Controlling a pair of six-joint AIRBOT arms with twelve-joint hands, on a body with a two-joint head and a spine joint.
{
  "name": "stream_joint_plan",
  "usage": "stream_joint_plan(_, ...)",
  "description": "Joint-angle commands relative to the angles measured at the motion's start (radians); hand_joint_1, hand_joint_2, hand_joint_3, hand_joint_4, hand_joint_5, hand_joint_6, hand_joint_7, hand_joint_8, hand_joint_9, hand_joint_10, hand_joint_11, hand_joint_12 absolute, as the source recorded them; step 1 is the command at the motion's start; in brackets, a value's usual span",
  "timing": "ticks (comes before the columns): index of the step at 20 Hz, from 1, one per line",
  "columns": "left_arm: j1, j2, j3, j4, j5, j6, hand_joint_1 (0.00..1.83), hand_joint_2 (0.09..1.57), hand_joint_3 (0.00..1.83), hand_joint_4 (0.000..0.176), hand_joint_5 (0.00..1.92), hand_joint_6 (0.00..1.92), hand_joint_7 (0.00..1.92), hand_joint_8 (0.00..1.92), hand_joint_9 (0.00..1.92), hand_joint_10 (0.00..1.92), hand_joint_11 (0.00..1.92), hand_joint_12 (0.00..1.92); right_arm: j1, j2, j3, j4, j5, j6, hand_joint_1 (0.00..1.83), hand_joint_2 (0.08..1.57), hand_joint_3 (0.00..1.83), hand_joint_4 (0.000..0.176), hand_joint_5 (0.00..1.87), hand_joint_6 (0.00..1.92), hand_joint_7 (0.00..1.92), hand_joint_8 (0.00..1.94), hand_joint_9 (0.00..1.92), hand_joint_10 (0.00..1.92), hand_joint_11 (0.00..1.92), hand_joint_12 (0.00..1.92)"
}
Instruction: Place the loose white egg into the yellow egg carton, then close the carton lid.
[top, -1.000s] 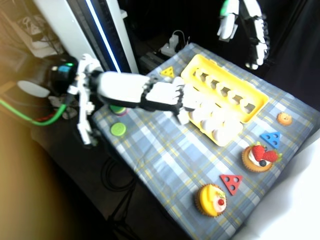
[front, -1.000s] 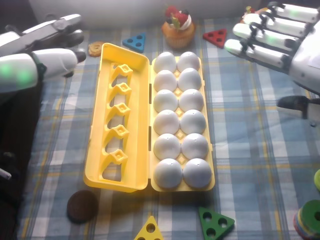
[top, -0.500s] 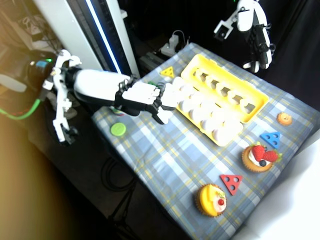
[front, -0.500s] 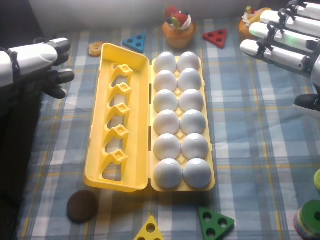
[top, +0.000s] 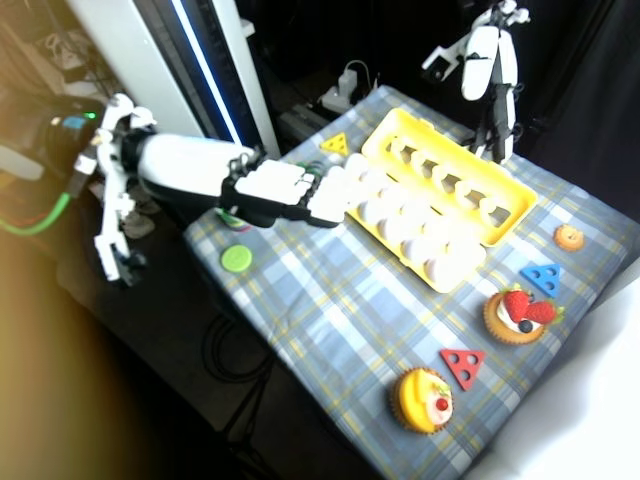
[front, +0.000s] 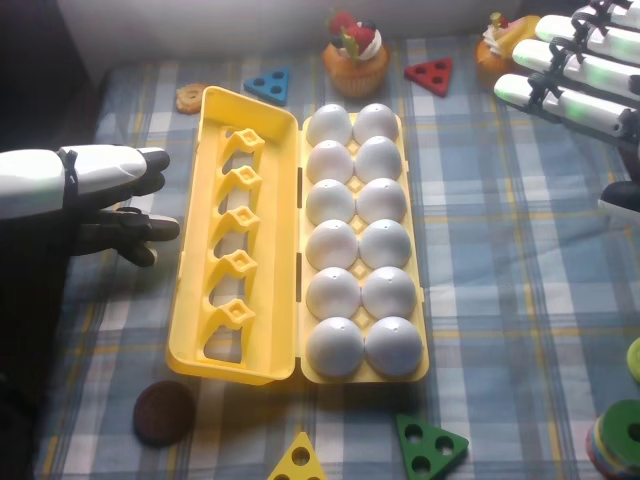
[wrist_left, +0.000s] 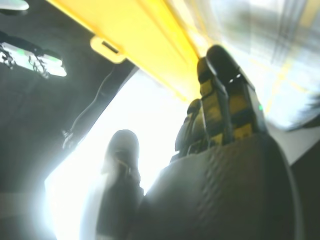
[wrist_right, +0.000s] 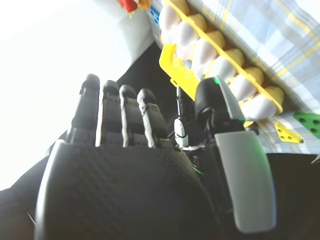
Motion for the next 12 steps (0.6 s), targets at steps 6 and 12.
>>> stream_joint_plan(6,-0.021,-0.021,0.01,-0.003,-0.117,-0.037,0.04,1.33,0.0,0.0,0.0,0.0,0.0,0.0,0.58,0.06,0.4,1.16,0.007,0.009,-0.004,0.0,0.114,-0.004,0.58,1.36,0.0,0.0,0.0,0.0,0.0,0.0,0.0,0.06,0.0,1.31)
stream_joint_plan(12,-0.027,-0.023,0.002,-0.005,-0.204,-0.053,0.25,1.19,0.0,0.059,0.0,0.0,0.0,0.0,0.7,0.09,0.41,1.24,0.007,0.012,-0.004,0.006,0.114,-0.004,0.61,1.34,0.0,0.0,0.0,0.0,0.0,0.0,0.02,0.06,0.0,1.32)
